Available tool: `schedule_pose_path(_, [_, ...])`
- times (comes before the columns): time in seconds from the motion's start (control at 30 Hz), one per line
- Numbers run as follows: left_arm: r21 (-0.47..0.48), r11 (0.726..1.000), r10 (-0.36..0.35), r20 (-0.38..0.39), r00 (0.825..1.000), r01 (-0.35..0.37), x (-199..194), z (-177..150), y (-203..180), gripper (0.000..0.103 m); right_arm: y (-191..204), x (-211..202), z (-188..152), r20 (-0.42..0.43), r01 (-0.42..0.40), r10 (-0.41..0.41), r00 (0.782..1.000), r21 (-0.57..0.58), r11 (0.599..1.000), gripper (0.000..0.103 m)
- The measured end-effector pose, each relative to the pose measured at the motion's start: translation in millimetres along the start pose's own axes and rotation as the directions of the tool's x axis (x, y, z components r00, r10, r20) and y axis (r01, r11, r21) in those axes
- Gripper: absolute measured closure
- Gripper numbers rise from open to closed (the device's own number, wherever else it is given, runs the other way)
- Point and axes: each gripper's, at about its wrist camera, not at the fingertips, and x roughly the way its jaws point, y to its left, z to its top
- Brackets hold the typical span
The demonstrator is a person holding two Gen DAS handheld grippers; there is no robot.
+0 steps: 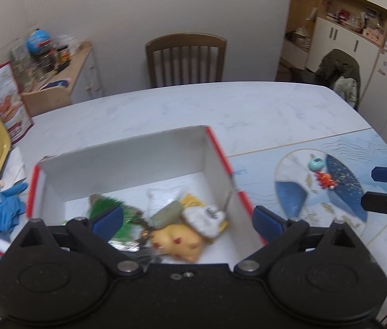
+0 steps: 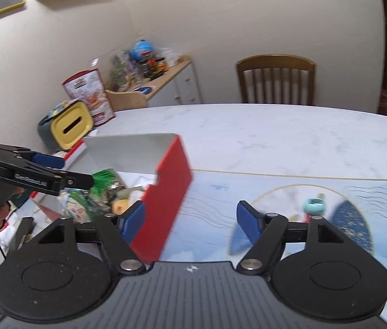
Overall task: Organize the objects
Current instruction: 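Withdraw both tools from the box toward the teal sharpener and red fish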
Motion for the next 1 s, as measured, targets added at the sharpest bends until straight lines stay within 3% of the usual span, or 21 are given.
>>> schedule_pose_path(0.3, [0.055, 0.997, -0.054, -0.015, 0.998, 0.055, 18, 13, -50, 0.001, -43, -20, -22, 0.004, 0.174, -0.174, 0.985, 0.034, 0.984, 0.020])
schedule_pose_path(0.5, [0.039, 0.995, -0.088, -0.040, 0.995, 0.090, 39, 25, -77, 0.001, -69, -20, -33, -0.003, 0.237, -0.237, 0.972, 0.032, 0.971, 0.020])
schedule_pose_path(1.0, [-0.034, 0.988, -0.154, -0.139, 0.978, 0.151, 114, 61, -142, 0.001, -105, 9, -46, -0.064, 0.250, -0.252, 0.966, -0.030, 0.968, 0.020])
